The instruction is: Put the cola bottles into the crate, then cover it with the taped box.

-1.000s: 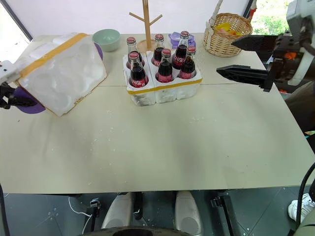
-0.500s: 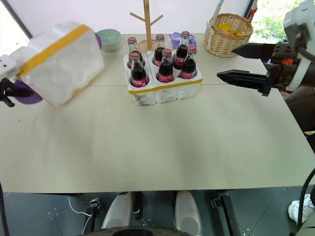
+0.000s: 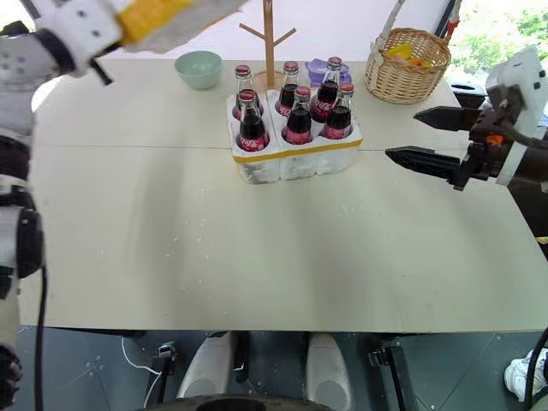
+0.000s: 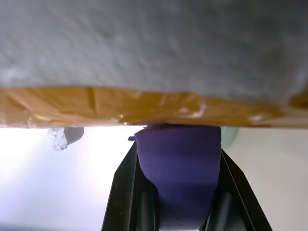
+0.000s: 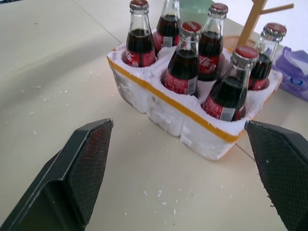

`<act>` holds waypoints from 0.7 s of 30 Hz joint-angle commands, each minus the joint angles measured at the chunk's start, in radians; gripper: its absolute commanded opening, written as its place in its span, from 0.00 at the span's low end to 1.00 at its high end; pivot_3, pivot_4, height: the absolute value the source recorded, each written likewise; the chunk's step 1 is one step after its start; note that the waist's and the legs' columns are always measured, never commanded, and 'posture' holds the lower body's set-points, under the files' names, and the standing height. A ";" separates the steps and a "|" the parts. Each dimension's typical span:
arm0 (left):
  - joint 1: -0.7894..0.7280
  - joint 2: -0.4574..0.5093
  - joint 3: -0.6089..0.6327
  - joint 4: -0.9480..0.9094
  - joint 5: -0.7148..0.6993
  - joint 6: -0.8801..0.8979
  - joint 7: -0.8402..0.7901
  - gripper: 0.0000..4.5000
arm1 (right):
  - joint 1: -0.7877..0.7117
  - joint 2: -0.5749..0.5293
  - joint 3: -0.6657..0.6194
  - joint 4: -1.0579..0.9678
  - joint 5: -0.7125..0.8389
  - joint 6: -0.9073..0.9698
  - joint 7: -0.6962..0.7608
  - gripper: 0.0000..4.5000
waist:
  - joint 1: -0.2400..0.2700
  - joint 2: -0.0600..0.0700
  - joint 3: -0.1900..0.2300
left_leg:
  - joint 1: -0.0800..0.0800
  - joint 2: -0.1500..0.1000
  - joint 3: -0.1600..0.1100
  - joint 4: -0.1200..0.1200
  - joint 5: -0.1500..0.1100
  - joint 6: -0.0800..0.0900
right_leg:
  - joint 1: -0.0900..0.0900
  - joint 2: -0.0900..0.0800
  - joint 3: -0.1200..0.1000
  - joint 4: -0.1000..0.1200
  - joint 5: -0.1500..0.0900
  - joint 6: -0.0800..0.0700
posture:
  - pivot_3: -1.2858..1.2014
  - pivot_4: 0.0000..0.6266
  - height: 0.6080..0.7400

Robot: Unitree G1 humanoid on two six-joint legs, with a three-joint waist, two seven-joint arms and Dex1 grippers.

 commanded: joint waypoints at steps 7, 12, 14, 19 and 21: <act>0.066 -0.039 -0.148 -0.281 0.262 0.053 0.110 0.07 | 0.052 0.036 -0.133 -0.062 0.061 0.035 -0.098 1.00 | -0.007 0.001 -0.001 | 0.001 0.000 0.000 -0.001 0.000 0.000 | 0.000 0.000 0.001 0.001 0.000 0.000 | 0.52 0.24 1.00; 0.152 0.010 -0.195 -0.431 0.429 0.154 0.093 0.07 | 0.062 0.047 -0.157 -0.063 0.078 0.044 -0.139 1.00 | -0.006 0.001 -0.001 | 0.001 0.000 0.000 0.000 0.000 0.000 | 0.000 0.000 0.001 0.001 0.000 0.000 | 0.52 0.24 1.00; 0.180 0.002 -0.193 -0.476 0.448 0.173 0.098 0.07 | 0.062 0.050 -0.158 -0.061 0.084 0.042 -0.147 1.00 | -0.003 0.001 -0.001 | 0.001 0.000 0.000 0.000 0.000 0.000 | 0.000 0.000 0.001 0.001 0.000 0.000 | 0.52 0.24 1.00; 0.204 -0.036 -0.210 -0.518 0.496 0.182 0.128 0.07 | 0.044 0.055 -0.143 -0.043 0.098 0.029 -0.166 1.00 | 0.001 0.001 -0.001 | 0.001 0.000 0.000 0.000 0.000 0.000 | 0.001 0.000 0.001 0.001 0.000 0.000 | 0.52 0.24 1.00; 0.227 -0.044 -0.214 -0.546 0.501 0.176 0.128 0.07 | 0.028 0.059 -0.129 -0.031 0.098 0.025 -0.175 1.00 | 0.001 0.001 -0.001 | 0.001 0.000 0.000 0.000 0.000 0.000 | 0.001 0.000 0.001 0.000 0.000 0.000 | 0.52 0.24 1.00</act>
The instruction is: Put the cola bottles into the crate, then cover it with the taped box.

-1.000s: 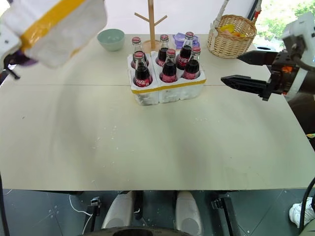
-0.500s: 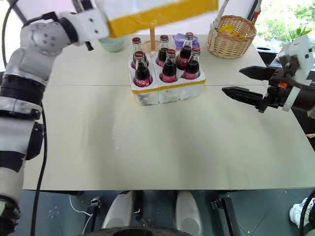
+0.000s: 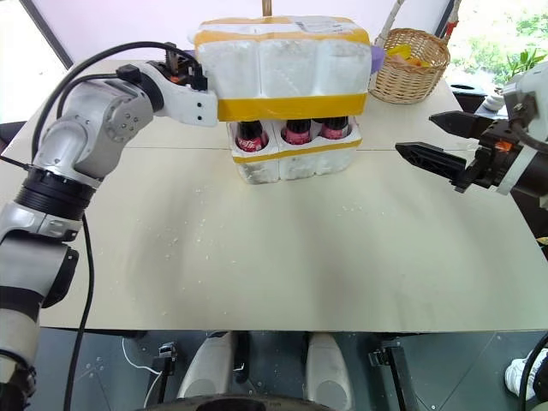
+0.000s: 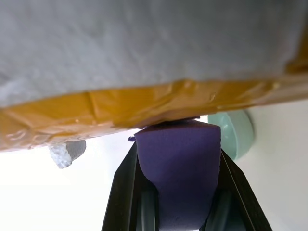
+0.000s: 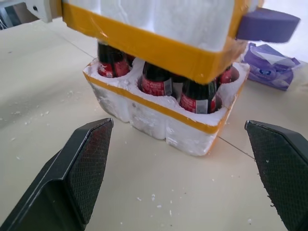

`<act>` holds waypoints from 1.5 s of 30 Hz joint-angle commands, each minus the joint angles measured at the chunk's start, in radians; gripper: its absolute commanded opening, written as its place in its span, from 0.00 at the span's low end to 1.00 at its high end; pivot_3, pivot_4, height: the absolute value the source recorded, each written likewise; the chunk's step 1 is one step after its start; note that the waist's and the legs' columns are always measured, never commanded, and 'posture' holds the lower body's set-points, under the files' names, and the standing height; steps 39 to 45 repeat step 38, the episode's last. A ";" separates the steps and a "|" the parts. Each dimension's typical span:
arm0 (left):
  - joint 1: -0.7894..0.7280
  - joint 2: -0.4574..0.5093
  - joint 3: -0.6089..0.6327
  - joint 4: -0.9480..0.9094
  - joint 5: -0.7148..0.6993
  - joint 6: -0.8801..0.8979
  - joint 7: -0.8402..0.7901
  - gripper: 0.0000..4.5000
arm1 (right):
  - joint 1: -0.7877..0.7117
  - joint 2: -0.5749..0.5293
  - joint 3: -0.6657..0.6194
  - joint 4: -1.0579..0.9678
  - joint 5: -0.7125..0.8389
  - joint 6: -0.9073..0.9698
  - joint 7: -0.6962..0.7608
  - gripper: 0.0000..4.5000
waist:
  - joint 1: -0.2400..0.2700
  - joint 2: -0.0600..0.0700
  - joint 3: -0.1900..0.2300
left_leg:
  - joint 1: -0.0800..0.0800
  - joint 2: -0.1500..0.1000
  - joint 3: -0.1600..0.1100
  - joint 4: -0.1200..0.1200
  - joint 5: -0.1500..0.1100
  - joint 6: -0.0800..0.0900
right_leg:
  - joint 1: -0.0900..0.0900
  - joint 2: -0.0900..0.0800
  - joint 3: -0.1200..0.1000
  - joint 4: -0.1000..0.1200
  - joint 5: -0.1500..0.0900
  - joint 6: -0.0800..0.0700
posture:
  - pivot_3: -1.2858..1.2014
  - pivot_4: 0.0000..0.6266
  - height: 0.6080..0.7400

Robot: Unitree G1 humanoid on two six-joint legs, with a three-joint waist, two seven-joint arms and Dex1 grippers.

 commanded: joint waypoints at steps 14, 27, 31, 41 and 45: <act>0.286 0.044 0.125 -0.231 -0.122 -0.069 0.020 0.57 | -0.045 0.015 0.016 0.039 -0.002 -0.042 -0.017 1.00 | -0.001 0.000 0.000 | 0.000 0.000 -0.001 0.000 0.000 0.000 | 0.000 0.000 0.000 0.000 0.000 0.000 | 0.52 0.24 1.00; 0.482 0.098 0.619 -0.181 -1.143 0.482 -0.389 0.57 | -0.019 0.020 0.045 0.083 -0.018 -0.072 0.004 1.00 | 0.000 0.000 -0.001 | 0.001 0.001 -0.001 0.000 0.000 0.000 | 0.002 0.000 0.000 0.000 0.000 0.000 | 0.52 0.24 1.00; 0.456 0.285 0.710 -0.161 -1.457 0.880 -0.748 0.57 | -0.029 0.003 0.078 0.120 -0.036 -0.091 0.050 1.00 | -0.014 -0.001 0.000 | 0.001 0.001 -0.002 0.000 0.000 0.000 | 0.001 0.001 -0.001 0.001 0.000 0.000 | 0.52 0.24 1.00; 0.319 0.409 0.654 -0.051 -1.491 0.954 -0.891 0.57 | -0.049 -0.012 0.113 0.162 -0.071 -0.128 0.114 1.00 | -0.024 0.000 0.000 | 0.003 0.001 -0.002 -0.001 0.000 0.000 | 0.003 0.001 -0.002 0.000 0.000 -0.001 | 0.52 0.24 1.00; 0.319 0.409 0.654 -0.051 -1.491 0.954 -0.891 0.57 | -0.049 -0.012 0.113 0.162 -0.071 -0.128 0.114 1.00 | -0.024 0.000 0.000 | 0.003 0.001 -0.002 -0.001 0.000 0.000 | 0.003 0.001 -0.002 0.000 0.000 -0.001 | 0.52 0.24 1.00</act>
